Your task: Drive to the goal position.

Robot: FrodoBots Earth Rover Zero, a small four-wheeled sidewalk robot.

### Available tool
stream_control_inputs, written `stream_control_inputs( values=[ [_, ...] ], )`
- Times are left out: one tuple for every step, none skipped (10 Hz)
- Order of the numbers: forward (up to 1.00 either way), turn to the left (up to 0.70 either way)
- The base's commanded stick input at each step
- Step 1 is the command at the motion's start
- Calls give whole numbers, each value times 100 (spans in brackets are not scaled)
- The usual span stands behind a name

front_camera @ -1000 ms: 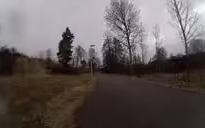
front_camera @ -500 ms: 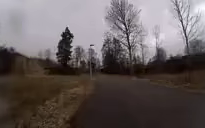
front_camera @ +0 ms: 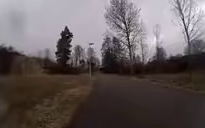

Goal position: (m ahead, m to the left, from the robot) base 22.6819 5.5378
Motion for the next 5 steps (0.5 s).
stream_control_inputs(
  values=[
    [70,0],
    [70,0],
    [70,0],
    [70,0],
    [70,0]
  ],
)
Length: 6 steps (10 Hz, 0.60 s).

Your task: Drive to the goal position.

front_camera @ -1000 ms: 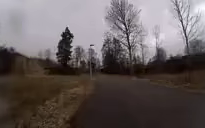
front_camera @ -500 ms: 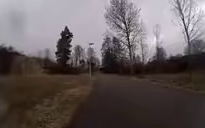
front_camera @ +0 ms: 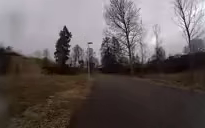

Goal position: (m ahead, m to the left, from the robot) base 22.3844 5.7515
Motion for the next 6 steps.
stream_control_inputs(
  values=[
    [70,0],
    [70,0],
    [70,0],
    [70,0],
    [70,0],
    [70,0]
  ],
)
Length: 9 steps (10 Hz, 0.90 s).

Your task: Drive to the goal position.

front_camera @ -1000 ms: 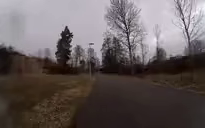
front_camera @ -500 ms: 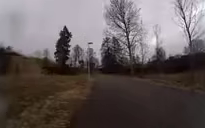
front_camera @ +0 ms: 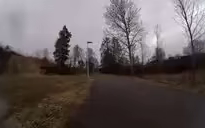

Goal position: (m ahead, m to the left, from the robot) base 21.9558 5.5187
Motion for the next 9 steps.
stream_control_inputs(
  values=[
    [70,0],
    [70,0],
    [70,0],
    [70,0],
    [70,0],
    [70,0],
    [70,0],
    [70,0],
    [70,0]
  ],
)
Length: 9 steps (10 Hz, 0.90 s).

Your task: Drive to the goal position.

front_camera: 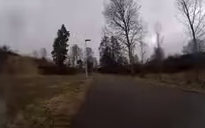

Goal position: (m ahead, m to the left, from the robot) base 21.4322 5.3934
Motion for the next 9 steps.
stream_control_inputs(
  values=[
    [70,0],
    [70,0],
    [70,0],
    [70,0],
    [70,0],
    [70,0],
    [70,0],
    [70,0],
    [70,0]
  ],
)
